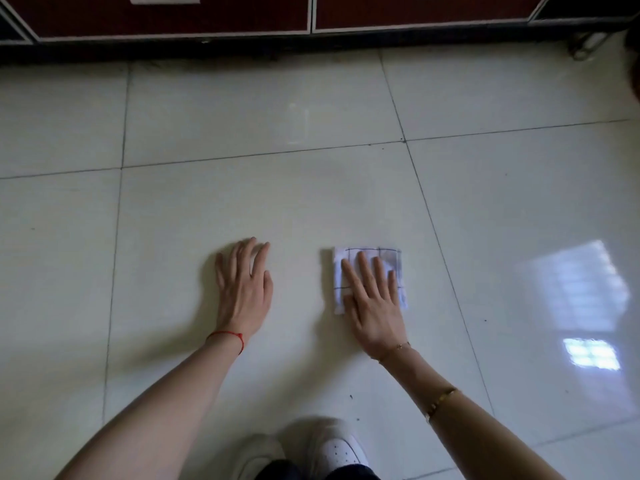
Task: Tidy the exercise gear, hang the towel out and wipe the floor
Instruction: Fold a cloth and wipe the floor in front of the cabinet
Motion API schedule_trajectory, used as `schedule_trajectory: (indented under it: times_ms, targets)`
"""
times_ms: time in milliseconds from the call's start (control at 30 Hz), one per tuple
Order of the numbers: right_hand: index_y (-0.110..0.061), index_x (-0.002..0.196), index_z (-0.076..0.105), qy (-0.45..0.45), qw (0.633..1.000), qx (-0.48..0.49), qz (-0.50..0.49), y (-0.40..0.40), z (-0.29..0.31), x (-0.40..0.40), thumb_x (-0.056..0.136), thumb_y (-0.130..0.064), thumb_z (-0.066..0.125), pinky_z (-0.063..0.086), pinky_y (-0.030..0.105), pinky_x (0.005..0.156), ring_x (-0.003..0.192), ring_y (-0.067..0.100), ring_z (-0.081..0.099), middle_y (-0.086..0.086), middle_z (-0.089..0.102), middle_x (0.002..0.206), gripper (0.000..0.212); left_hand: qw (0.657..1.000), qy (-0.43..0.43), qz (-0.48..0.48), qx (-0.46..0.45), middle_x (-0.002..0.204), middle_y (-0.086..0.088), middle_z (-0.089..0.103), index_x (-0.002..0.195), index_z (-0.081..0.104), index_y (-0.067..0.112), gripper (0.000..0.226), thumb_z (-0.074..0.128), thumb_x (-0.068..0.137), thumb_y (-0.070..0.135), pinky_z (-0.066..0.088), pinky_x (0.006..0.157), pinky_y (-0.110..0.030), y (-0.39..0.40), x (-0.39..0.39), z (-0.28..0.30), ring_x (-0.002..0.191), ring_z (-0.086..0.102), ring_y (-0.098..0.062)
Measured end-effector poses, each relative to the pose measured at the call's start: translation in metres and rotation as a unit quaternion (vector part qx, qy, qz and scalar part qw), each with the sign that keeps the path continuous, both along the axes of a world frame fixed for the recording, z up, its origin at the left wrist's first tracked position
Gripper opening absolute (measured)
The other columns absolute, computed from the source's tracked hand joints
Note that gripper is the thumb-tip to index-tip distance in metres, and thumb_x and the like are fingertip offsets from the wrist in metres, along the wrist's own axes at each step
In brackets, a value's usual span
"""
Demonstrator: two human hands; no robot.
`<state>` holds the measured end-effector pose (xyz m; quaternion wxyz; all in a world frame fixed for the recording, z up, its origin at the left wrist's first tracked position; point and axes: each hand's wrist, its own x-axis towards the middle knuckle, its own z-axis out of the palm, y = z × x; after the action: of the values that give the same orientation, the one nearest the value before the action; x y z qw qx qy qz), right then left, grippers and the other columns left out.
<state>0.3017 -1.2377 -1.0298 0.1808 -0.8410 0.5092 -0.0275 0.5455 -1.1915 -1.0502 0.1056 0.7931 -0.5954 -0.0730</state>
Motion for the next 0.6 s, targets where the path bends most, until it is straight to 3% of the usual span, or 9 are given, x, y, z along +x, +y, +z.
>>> schedule_trajectory:
  times_ms: [200,300,400,600]
  targets:
    - [-0.031,0.153,0.002,0.043,0.983,0.017,-0.179,-0.032,-0.004,-0.036,0.090,-0.041,0.015,-0.010,0.046,0.119,0.148,0.022,-0.015,0.000,-0.008,0.162,0.065,1.000,0.000,-0.015,-0.008,0.147,-0.011,0.041,0.139,0.048,0.016,0.049,0.034,0.093,0.024,0.024,0.112,-0.060,-0.006,-0.009,-0.004,0.137,0.038,-0.033]
    - [-0.030,0.154,0.002,0.037,0.971,0.043,-0.234,-0.064,-0.002,-0.035,0.089,-0.040,0.020,-0.012,0.047,0.118,0.147,0.026,-0.014,0.003,-0.009,0.161,0.068,1.000,-0.009,-0.015,-0.017,0.147,-0.011,0.041,0.139,0.048,0.016,0.048,0.035,0.093,0.024,0.025,0.112,-0.059,-0.006,-0.009,-0.004,0.137,0.038,-0.033]
    - [-0.030,0.154,0.002,0.039,0.975,0.059,-0.211,-0.088,0.003,-0.016,0.095,-0.035,0.031,-0.010,0.051,0.117,0.147,0.029,-0.015,0.005,-0.010,0.161,0.065,1.000,-0.010,-0.010,-0.017,0.147,-0.010,0.040,0.139,0.048,0.017,0.049,0.034,0.093,0.024,0.024,0.113,-0.059,-0.005,-0.010,-0.003,0.138,0.036,-0.032]
    - [-0.034,0.153,0.002,0.020,0.995,0.081,-0.052,-0.071,0.011,0.059,0.097,-0.036,0.035,-0.010,0.049,0.118,0.147,0.028,-0.016,0.001,-0.009,0.162,0.065,0.999,0.002,0.006,-0.037,0.140,-0.008,0.047,0.130,0.054,0.018,0.044,0.041,0.088,0.022,0.031,0.109,-0.057,-0.006,-0.011,0.005,0.130,0.041,-0.029]
